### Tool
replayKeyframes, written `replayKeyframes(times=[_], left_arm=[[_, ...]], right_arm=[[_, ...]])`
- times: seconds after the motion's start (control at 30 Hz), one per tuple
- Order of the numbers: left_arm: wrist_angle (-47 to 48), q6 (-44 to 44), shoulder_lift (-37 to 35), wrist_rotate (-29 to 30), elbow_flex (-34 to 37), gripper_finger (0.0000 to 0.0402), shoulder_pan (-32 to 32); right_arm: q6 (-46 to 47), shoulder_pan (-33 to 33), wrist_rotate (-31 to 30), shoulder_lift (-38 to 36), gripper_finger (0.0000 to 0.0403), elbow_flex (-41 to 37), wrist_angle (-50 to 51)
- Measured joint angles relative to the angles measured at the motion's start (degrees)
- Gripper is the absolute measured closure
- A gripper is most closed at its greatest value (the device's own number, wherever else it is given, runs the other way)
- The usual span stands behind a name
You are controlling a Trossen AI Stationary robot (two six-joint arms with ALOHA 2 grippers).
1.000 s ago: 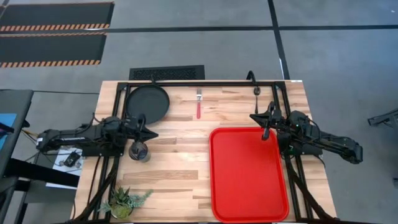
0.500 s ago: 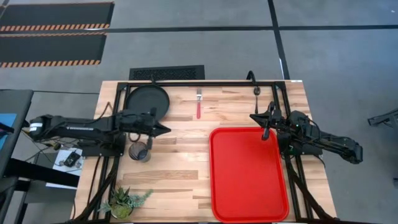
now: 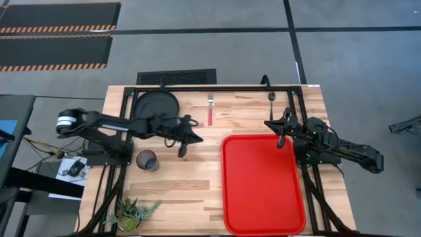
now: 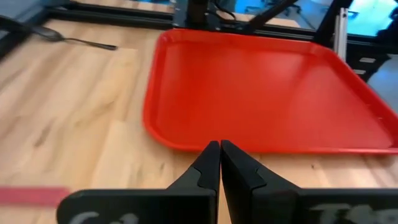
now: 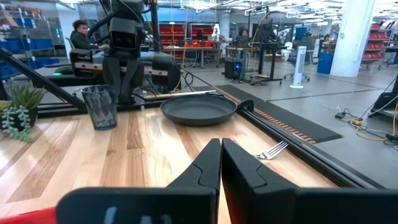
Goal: Pick and place plate/cup/fork/spoon on tray
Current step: Prepare the red serving tray to the center of the table
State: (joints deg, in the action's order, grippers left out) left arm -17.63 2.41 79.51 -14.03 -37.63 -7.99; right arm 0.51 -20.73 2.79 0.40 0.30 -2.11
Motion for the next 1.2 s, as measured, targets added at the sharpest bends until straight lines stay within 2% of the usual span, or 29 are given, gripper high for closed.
replayKeyframes(times=[0.17, 0.37, 0.63, 0.7, 0.9, 1.1, 1.2], left_arm=[[2.69, -0.33, 10.09, -4.20, -9.51, 0.0401, -0.39], [16.92, -6.90, 22.67, -6.75, -26.15, 0.0399, -1.05], [26.95, -9.10, 35.74, -5.95, -43.34, 0.0351, -1.07], [28.59, -9.19, 38.42, -3.95, -46.21, 0.0335, -1.07], [28.56, -9.94, 44.70, 6.76, -51.93, 0.0286, -1.40], [30.56, -9.92, 49.08, 8.28, -56.35, 0.0252, -3.38], [31.43, -9.93, 49.85, 6.61, -56.55, 0.0246, -4.41]], right_arm=[[0.00, 0.01, -0.01, 0.00, 0.0365, 0.00, 0.00], [0.00, 0.01, 0.00, 0.00, 0.0365, 0.00, 0.00], [-0.01, 0.01, -0.01, -0.01, 0.0365, 0.00, 0.00], [-0.01, 0.00, 0.00, 0.00, 0.0365, 0.00, 0.00], [-0.01, 0.02, 0.04, -0.02, 0.0365, 0.00, 0.00], [-0.02, 0.02, 0.07, -0.04, 0.0365, 0.00, 0.00], [-0.02, 0.00, 0.04, -0.04, 0.0365, 0.00, 0.00]])
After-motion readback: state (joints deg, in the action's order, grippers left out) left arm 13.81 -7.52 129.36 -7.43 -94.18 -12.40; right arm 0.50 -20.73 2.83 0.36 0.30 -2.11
